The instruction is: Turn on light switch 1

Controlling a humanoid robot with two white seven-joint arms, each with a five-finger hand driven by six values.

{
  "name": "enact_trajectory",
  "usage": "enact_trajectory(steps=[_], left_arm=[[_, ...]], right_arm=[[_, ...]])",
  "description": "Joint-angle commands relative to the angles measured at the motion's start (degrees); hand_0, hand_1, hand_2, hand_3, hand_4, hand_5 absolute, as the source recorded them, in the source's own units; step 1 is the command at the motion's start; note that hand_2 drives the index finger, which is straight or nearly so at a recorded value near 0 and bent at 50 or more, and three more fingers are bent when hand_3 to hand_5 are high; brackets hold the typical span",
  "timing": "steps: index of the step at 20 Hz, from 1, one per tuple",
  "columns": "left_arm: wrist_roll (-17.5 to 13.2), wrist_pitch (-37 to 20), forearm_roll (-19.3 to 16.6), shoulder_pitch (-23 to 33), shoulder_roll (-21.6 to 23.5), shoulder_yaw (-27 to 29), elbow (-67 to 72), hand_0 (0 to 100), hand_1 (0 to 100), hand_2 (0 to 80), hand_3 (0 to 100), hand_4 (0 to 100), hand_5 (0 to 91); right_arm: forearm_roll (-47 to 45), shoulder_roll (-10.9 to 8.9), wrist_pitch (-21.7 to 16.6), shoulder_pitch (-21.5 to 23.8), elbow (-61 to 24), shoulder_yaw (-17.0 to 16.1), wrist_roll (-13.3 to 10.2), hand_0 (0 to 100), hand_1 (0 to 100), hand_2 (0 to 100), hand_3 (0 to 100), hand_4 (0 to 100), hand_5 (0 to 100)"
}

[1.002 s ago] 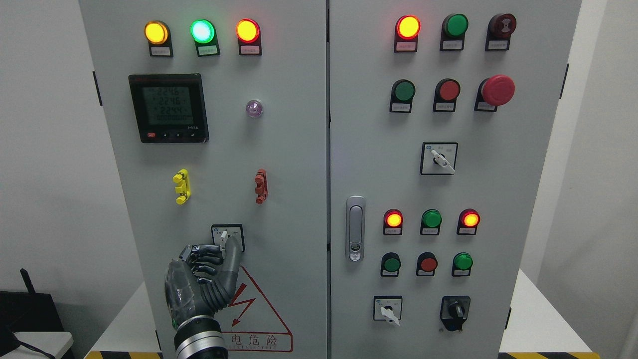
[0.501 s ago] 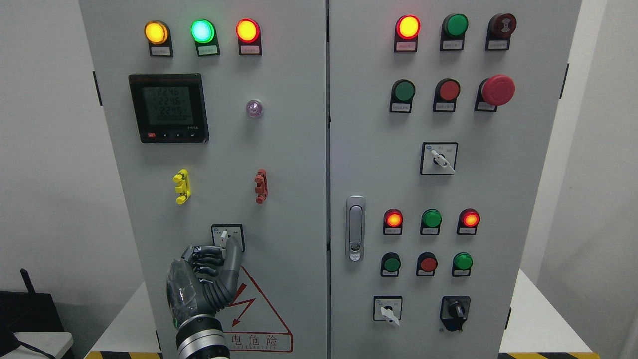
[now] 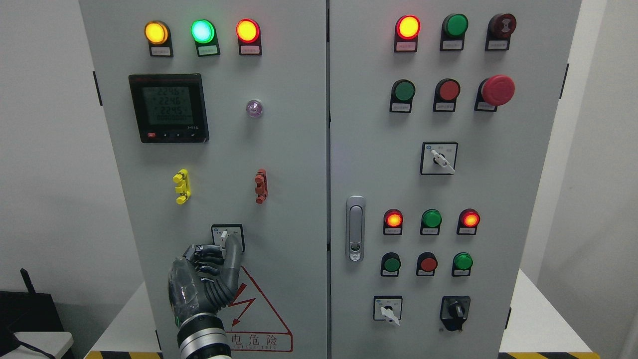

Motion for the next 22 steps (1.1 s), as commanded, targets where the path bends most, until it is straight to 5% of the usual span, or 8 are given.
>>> enact_trajectory(steps=[1, 22], left_arm=[[-0.04, 0.04, 0.02, -0.08, -0.01, -0.25, 0.09, 28, 42, 55.0, 72, 77, 70.1], [-0.04, 1.53, 0.02, -0.61, -0.01, -0.60, 0.09, 29, 42, 56.8, 72, 77, 69.9]], right_arm=[[-0.97, 0.00, 0.04, -0.01, 0.00, 0.00, -0.04, 12, 39, 0, 0, 0, 0], [-0.97, 0.00, 0.04, -0.01, 0.00, 0.00, -0.04, 12, 39, 0, 0, 0, 0]])
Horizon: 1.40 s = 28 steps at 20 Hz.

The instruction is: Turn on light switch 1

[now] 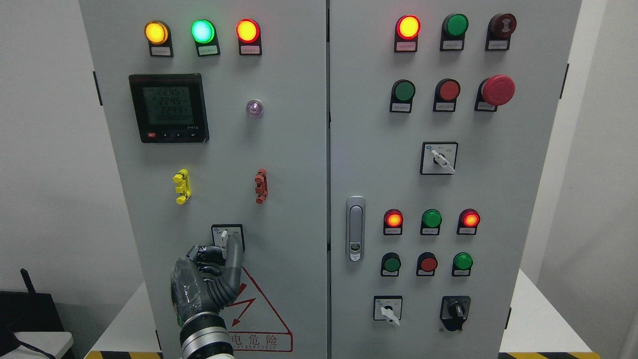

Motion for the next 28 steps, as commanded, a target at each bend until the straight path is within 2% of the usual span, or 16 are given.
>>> enact_trajectory(steps=[1, 14, 28], left_arm=[[-0.04, 0.01, -0.02, -0.10, 0.00, -0.12, -0.06, 29, 42, 56.9, 72, 77, 69.9], [-0.04, -0.08, 0.07, -0.18, -0.09, -0.12, -0.06, 40, 37, 58.6, 73, 78, 70.2], [-0.13, -0.08, 0.07, -0.18, -0.09, -0.03, -0.06, 60, 25, 59.4, 73, 78, 70.2]], right_arm=[[-0.97, 0.00, 0.04, 0.00, 0.00, 0.00, -0.04, 12, 39, 0, 0, 0, 0], [-0.97, 0.00, 0.04, 0.00, 0.00, 0.00, -0.04, 12, 39, 0, 0, 0, 0], [-0.97, 0.00, 0.04, 0.00, 0.00, 0.00, -0.04, 12, 39, 0, 0, 0, 0]])
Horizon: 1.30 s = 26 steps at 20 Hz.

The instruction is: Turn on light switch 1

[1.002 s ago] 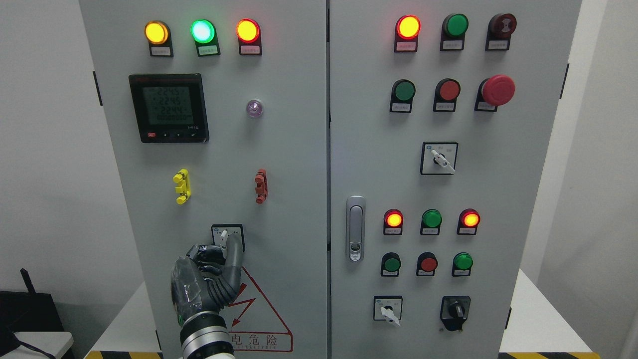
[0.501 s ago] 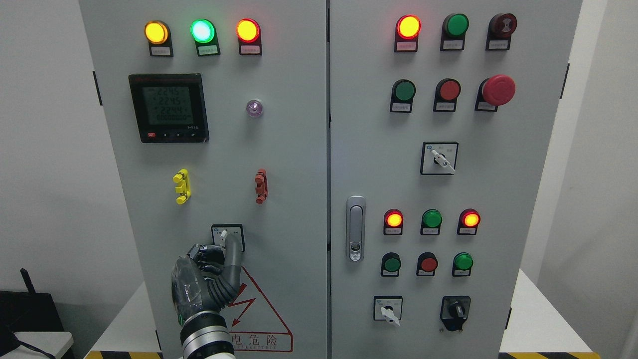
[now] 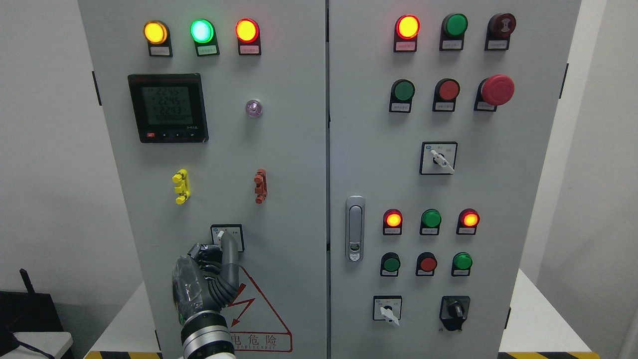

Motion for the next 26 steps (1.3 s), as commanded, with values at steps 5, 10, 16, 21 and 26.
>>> enact_trajectory(steps=[5, 10, 16, 21, 26], left_arm=[[-0.04, -0.29, 0.15, -0.02, 0.00, 0.05, -0.01, 66, 24, 59.7, 74, 78, 70.4], [-0.13, -0.29, 0.15, -0.02, 0.00, 0.05, -0.09, 73, 18, 60.4, 74, 78, 70.8], [-0.31, -0.29, 0.15, 0.16, -0.09, -0.04, -0.09, 44, 22, 60.5, 74, 78, 71.1], [-0.31, -0.29, 0.06, 0.16, -0.09, -0.04, -0.18, 23, 29, 60.5, 74, 78, 72.6], [-0.39, -0.29, 0.15, 0.16, -0.09, -0.04, -0.27, 15, 31, 60.6, 74, 78, 72.9]], right_arm=[[-0.97, 0.00, 0.04, 0.00, 0.00, 0.00, -0.04, 12, 39, 0, 0, 0, 0], [-1.05, 0.00, 0.04, 0.00, 0.00, 0.00, -0.04, 12, 39, 0, 0, 0, 0], [-1.05, 0.00, 0.04, 0.00, 0.00, 0.00, -0.04, 12, 39, 0, 0, 0, 0], [-0.97, 0.00, 0.04, 0.00, 0.00, 0.00, -0.04, 12, 39, 0, 0, 0, 0], [-1.05, 0.00, 0.04, 0.00, 0.00, 0.00, -0.04, 12, 39, 0, 0, 0, 0]])
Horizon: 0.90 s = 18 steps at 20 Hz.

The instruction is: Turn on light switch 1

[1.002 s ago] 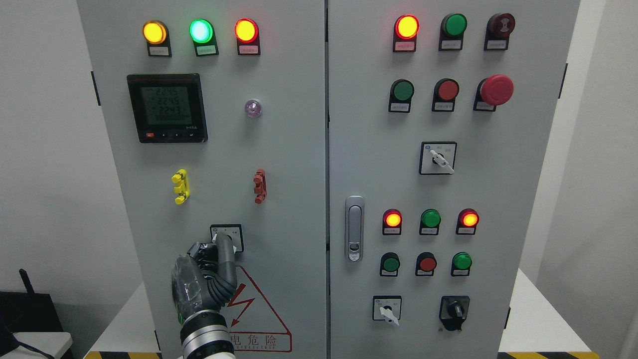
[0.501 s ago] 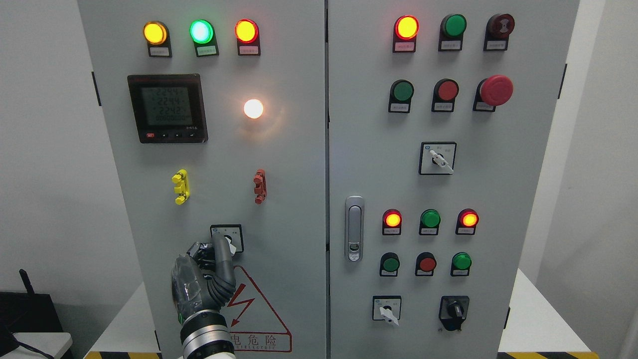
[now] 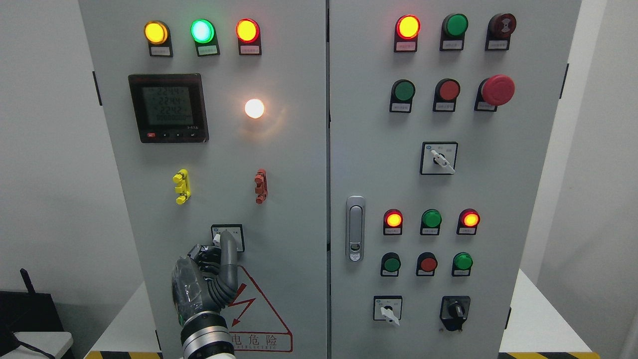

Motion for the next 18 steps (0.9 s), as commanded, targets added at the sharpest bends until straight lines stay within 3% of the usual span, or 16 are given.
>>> enact_trajectory(steps=[1, 18], left_arm=[[-0.19, -0.02, -0.06, 0.19, -0.04, -0.03, -0.17, 14, 31, 60.6, 74, 78, 73.2], [-0.10, -0.98, -0.06, 3.18, -0.30, -0.03, -2.81, 12, 32, 62.7, 75, 80, 75.0]], right_arm=[[-0.97, 0.00, 0.04, 0.00, 0.00, 0.00, -0.04, 12, 39, 0, 0, 0, 0], [-0.97, 0.00, 0.04, 0.00, 0.00, 0.00, -0.04, 12, 39, 0, 0, 0, 0]])
